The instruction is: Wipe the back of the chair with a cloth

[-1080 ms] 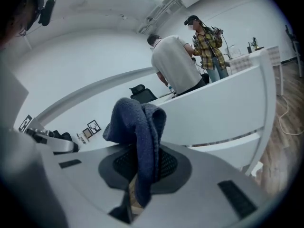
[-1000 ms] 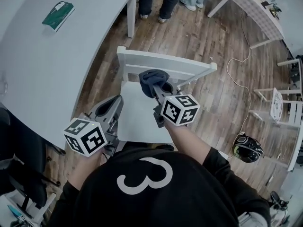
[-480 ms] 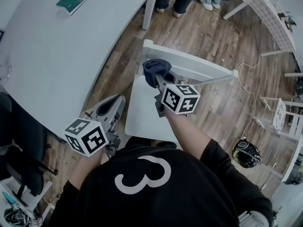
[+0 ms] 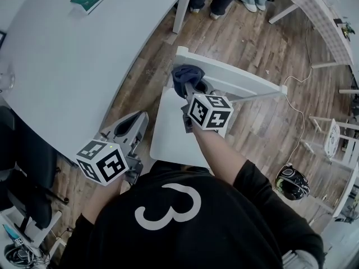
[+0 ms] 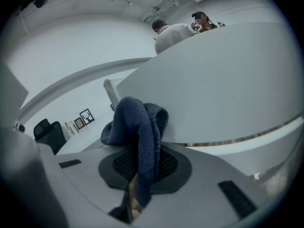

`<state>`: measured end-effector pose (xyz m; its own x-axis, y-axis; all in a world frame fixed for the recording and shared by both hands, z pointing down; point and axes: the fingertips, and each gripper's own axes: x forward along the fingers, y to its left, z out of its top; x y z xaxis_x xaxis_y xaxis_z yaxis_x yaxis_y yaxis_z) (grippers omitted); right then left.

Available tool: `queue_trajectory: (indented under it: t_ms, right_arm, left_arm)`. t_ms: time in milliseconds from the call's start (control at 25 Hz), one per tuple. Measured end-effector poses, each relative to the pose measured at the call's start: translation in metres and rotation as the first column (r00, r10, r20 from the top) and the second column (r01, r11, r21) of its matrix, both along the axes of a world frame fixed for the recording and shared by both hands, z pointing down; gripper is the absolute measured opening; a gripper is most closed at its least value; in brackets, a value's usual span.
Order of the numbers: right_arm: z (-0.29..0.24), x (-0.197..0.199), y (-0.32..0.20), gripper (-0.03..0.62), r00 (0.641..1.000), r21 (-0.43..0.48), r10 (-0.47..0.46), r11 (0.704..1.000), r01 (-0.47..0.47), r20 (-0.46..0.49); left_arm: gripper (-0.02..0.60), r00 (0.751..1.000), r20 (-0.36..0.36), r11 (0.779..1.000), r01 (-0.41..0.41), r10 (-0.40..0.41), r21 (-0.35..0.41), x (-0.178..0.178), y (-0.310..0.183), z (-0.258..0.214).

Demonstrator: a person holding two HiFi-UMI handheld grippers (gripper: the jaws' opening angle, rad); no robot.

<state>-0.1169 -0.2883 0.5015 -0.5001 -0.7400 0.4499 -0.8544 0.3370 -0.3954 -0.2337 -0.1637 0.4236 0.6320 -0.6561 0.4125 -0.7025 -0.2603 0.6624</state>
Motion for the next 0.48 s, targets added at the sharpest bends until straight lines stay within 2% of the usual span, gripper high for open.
queue_trajectory:
  t_ms: [480]
  right_arm:
    - [0.0021, 0.0067, 0.0003, 0.051, 0.999, -0.005, 0.036, 0.999, -0.037, -0.024]
  left_arm:
    - [0.014, 0.999, 0.003, 0.999, -0.044, 0.044, -0.006, 0.0102, -0.0032, 0.0005]
